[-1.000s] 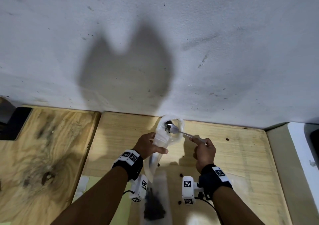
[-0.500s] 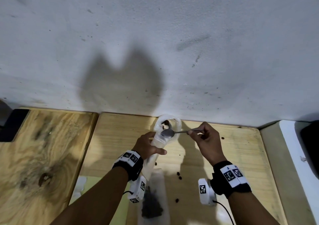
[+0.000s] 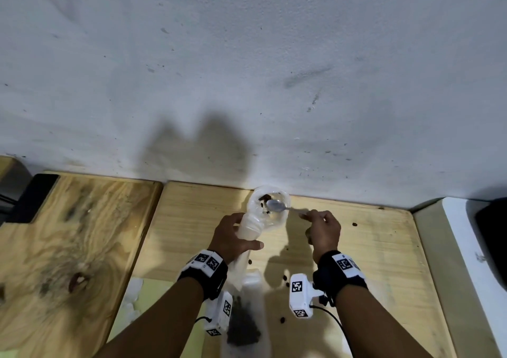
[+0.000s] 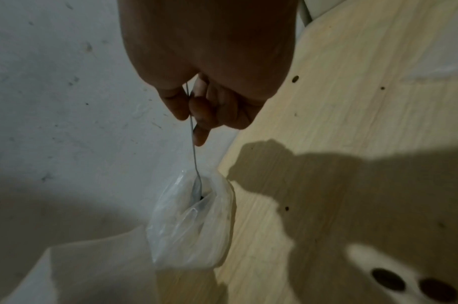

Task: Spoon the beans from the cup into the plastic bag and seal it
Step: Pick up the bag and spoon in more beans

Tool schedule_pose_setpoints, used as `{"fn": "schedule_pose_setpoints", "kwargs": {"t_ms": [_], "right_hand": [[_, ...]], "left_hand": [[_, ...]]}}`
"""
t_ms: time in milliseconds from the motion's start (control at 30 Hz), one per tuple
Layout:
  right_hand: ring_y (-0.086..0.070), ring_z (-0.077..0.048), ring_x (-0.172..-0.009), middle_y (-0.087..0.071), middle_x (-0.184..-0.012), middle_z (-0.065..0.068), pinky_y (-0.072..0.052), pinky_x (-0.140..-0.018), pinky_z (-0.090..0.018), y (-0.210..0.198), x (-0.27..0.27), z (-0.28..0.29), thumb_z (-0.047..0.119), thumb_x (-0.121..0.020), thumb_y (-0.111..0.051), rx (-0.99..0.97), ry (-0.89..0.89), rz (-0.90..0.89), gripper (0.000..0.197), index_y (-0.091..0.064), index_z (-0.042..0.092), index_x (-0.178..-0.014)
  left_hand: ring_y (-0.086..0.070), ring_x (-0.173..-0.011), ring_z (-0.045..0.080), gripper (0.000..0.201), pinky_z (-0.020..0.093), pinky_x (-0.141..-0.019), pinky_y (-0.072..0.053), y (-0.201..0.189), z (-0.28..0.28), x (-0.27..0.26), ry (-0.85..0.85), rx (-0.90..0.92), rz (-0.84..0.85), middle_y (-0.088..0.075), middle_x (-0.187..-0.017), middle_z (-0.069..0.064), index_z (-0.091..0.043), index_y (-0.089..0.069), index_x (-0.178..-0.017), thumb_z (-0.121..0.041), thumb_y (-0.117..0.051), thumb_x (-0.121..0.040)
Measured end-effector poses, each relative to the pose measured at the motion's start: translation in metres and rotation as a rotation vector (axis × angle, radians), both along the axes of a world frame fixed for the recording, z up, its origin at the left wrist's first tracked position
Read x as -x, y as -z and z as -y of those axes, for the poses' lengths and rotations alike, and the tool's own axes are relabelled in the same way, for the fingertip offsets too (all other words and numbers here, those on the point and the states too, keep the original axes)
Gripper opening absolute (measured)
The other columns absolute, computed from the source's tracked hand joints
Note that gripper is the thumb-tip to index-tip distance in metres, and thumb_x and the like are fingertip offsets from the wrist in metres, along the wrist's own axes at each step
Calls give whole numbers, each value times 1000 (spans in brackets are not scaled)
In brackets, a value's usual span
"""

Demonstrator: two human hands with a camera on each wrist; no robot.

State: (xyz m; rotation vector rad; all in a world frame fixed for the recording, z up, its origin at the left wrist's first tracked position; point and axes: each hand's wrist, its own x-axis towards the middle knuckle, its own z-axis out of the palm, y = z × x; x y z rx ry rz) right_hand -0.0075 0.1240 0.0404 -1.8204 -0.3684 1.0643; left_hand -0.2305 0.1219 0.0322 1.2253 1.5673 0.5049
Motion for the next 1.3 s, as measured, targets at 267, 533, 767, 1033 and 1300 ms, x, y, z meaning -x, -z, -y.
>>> {"fn": "schedule_pose_setpoints", "kwargs": {"t_ms": [267,533,767,1033,1300], "right_hand": [[-58,-22,-80,-68,-103,-9,-46,-72,-30,4,-6,26,22,-79,-78,261,-334,250,37,-67,16,-114],[-42,-5,-46,-59,-68,-5,-33,-44,-14,-76,14,38,-7,-90,-42,-144,-853,20,45,-70,20,-113],[-35,-10,-47,-49,-57,10,-28,-48,-22,-89,10,30,15,-68,-62,-160,-849,45,6,-62,13,-74],[-68,-18,-87,-73,-100,1,-55,-77,-34,-74,19,30,27,-69,-89,-322,-621,212,43,-63,34,-103],[-57,-7,-56,-65,-63,4,-45,-58,-20,-84,27,27,10,-69,-89,-253,-618,62,19,-71,5,-74]], "left_hand": [[-57,-105,14,79,29,-84,-52,-19,13,5,-44,-130,49,-54,-121,-4,-33,-51,-121,-33,-94,-53],[-55,-110,8,87,27,-88,-51,-41,22,-7,149,-212,136,-51,-123,-10,-39,-51,-122,-46,-91,-44],[-60,-94,11,73,21,-68,-49,-57,19,-12,71,-191,285,-58,-113,-7,-31,-58,-121,-55,-81,-56],[-51,-66,10,12,23,-65,-43,-65,12,-12,-112,-243,350,-57,-69,-9,-14,-60,-80,-16,-66,-90],[-60,-66,15,26,29,-66,-49,-68,20,-15,-121,-242,391,-67,-78,5,-4,-70,-92,-29,-61,-94]]}}
